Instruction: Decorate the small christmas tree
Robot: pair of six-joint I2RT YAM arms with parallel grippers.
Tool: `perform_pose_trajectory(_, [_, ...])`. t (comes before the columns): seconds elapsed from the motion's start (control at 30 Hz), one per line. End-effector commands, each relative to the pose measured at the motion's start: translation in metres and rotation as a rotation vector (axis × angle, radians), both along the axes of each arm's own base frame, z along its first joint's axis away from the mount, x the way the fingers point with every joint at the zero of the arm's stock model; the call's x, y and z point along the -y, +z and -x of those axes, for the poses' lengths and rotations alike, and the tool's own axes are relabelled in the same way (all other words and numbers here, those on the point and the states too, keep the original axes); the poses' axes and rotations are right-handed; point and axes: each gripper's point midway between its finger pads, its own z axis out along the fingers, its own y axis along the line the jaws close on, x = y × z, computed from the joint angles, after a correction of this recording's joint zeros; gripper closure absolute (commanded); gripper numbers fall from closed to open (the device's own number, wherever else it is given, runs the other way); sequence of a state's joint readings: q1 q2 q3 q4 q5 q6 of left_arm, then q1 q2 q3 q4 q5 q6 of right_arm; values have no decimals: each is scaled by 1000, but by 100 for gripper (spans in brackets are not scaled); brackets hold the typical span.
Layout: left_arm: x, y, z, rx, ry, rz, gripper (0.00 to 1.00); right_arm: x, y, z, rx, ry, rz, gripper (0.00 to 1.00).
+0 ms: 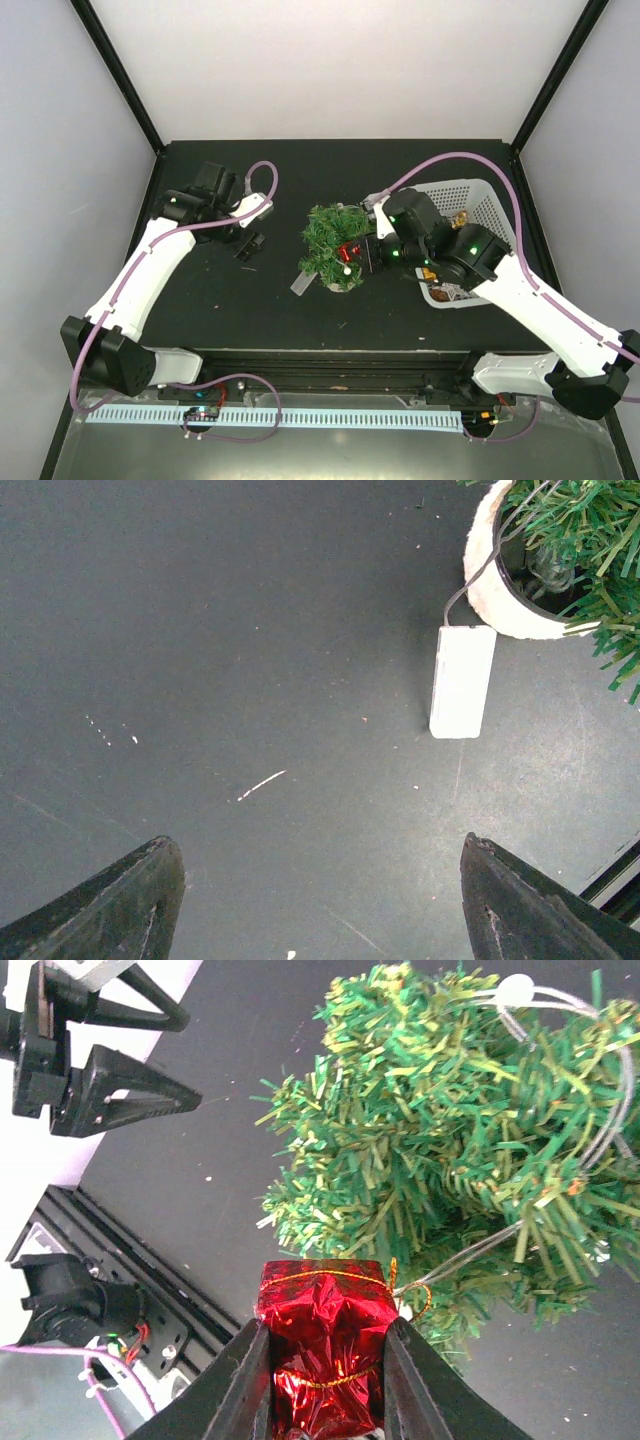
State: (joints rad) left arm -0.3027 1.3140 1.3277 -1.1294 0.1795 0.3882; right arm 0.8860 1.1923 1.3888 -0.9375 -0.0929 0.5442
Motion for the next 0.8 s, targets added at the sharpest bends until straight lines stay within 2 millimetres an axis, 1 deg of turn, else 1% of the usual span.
perform_pose_trajectory(0.0, [1, 8, -3, 41, 9, 11, 24, 4, 3, -13, 48, -56, 32, 70])
perform_pose_trajectory(0.07, [1, 9, -4, 43, 10, 13, 24, 4, 5, -16, 59, -65, 34, 70])
perform_pose_trajectory(0.13, [1, 9, -4, 43, 11, 12, 24, -1, 10, -18, 68, -51, 22, 70])
perform_pose_trajectory(0.23, [-1, 8, -3, 44, 13, 8, 24, -8, 11, -20, 65, -31, 23, 70])
perform_pose_trajectory(0.3, [-1, 7, -2, 43, 16, 7, 24, -15, 16, -19, 71, 0, 9, 70])
perform_pose_trajectory(0.37, [-2, 5, -2, 39, 17, 6, 24, -23, 27, -16, 85, 39, -6, 70])
perform_pose_trajectory(0.47, [-3, 2, -2, 35, 20, 2, 24, -36, 37, -10, 119, 95, 27, 70])
perform_pose_trajectory(0.57, [-3, 2, -3, 36, 25, 3, 23, -46, 40, -5, 120, 128, 56, 70])
perform_pose_trajectory(0.67, [-3, 2, -3, 38, 27, 6, 24, -54, 43, -7, 118, 129, 88, 69])
perform_pose_trajectory(0.77, [-3, 3, -5, 44, 26, 7, 23, -59, 41, -11, 114, 127, 169, 69])
